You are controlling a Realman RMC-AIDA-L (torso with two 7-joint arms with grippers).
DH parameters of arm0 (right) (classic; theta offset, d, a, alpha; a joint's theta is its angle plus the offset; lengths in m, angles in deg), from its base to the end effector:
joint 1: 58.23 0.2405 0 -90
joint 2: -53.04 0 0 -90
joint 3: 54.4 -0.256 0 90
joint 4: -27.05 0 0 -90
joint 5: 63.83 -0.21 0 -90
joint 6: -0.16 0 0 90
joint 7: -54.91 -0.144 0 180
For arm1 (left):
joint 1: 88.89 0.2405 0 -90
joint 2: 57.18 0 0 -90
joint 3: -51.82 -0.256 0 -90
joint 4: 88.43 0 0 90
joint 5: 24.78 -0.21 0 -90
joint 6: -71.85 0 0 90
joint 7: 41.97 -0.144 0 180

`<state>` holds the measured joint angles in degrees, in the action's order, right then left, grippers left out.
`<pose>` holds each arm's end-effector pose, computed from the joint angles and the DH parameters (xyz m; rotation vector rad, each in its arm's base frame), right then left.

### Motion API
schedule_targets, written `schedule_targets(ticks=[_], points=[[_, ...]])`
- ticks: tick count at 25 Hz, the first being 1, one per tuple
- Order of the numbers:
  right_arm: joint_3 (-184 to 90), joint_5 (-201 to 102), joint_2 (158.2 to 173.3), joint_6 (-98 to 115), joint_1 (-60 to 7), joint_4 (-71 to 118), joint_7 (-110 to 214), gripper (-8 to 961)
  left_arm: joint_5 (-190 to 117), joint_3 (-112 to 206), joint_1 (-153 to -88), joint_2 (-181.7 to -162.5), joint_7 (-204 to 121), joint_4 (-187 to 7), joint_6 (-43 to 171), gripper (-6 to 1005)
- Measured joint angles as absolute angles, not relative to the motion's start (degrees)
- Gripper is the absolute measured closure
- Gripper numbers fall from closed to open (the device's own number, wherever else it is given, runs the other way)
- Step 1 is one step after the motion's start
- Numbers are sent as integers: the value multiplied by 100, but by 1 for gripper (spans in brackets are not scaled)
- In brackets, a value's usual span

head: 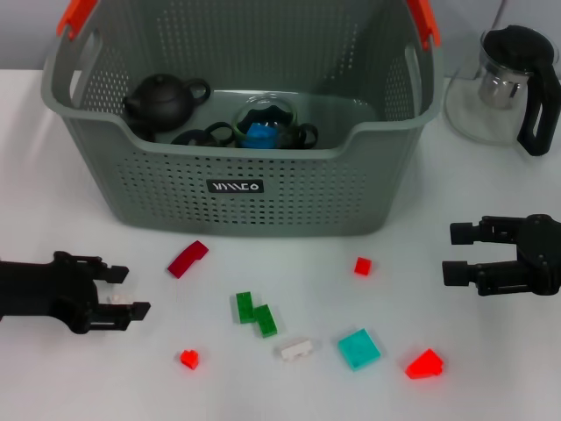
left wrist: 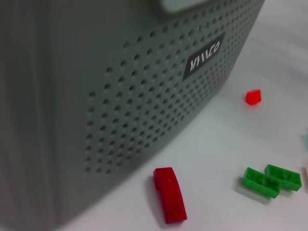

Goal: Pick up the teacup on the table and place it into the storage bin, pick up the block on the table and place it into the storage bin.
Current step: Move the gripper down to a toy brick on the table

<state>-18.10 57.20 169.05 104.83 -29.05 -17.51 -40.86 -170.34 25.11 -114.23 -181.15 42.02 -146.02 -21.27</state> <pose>0.2649 0.3060 0.0395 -2.8639 0.9185 0.6788 -0.3263 0.2882 0.0300 -2.6952 -0.7933 -0.0942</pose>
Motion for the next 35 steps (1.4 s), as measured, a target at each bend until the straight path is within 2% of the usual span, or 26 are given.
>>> schedule_targets(ticks=[11, 35], points=[[-1810, 5717, 16911, 10484, -2902, -1752, -4073, 39, -16024, 2724, -10706, -18175, 2140, -14417, -1997, 311], [-1810, 5720, 16912, 10483, -2904, -1751, -4095, 39, -16042, 2845, -10745, -18163, 1567, -13687, -1222, 310]])
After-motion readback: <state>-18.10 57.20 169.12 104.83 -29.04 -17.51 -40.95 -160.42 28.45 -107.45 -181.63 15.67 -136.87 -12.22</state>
